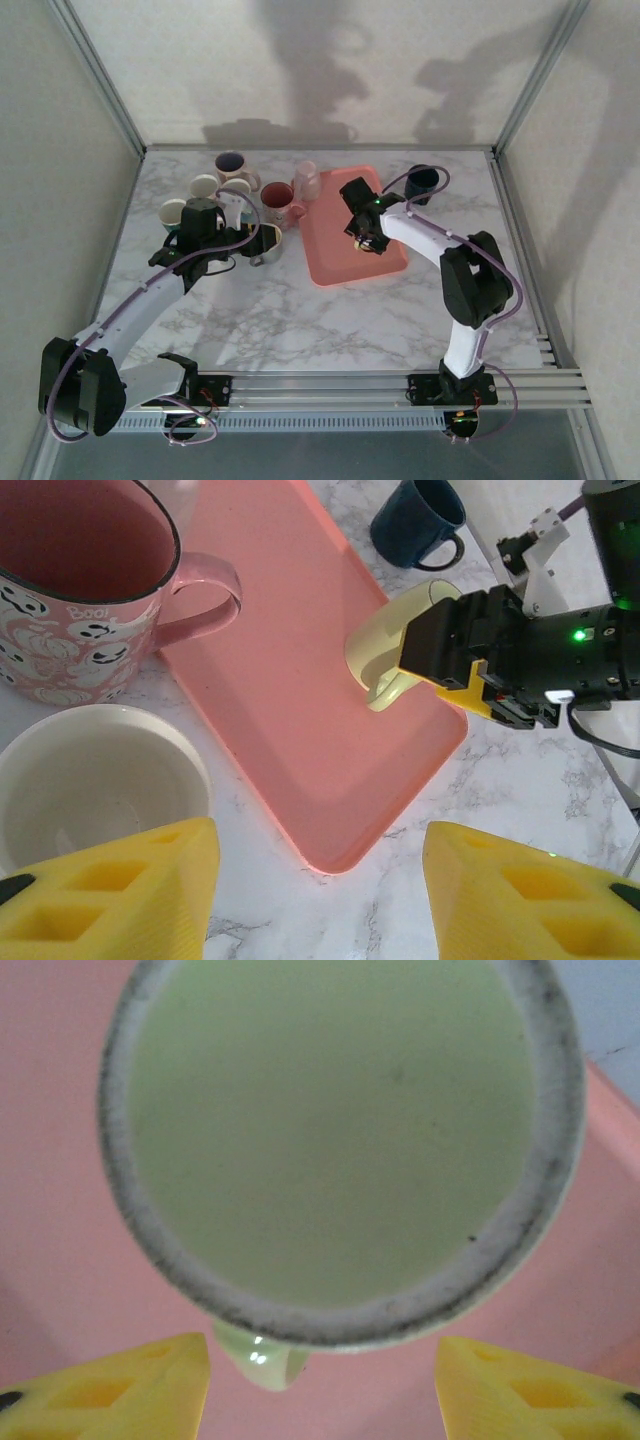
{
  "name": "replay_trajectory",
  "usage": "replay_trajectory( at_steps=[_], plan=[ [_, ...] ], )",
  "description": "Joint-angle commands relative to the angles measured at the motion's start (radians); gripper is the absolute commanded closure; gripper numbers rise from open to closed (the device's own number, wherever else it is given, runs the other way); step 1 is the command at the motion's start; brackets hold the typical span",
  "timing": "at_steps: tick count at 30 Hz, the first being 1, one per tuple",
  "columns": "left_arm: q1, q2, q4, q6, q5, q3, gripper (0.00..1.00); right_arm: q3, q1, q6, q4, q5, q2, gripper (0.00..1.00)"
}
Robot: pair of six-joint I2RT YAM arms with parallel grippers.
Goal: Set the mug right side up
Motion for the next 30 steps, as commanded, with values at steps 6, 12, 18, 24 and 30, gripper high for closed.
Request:
replay_trajectory(
  at_steps=[6,12,18,24,30],
  plan=[
    [-0.003,-0.019,0.022,0.002,0.036,0.004,0.44,-0.003,0.012,-0.004,-0.056,0.120,-0.010,0.46],
    [-0.003,-0.020,0.025,-0.001,0.039,0.002,0.44,-0.031,0.006,-0.134,-0.034,0.138,-0.040,0.61],
    [-0.003,-0.022,0.033,-0.005,0.038,-0.005,0.44,-0.023,-0.011,-0.215,-0.025,0.116,-0.018,0.71],
    [-0.004,-0.032,0.033,-0.007,0.033,-0.011,0.44,-0.035,-0.020,-0.210,-0.009,0.107,0.002,0.72],
    [-0.005,-0.031,0.029,-0.005,0.030,-0.012,0.44,-0.049,-0.028,-0.223,0.030,0.098,0.012,0.72]
  ],
)
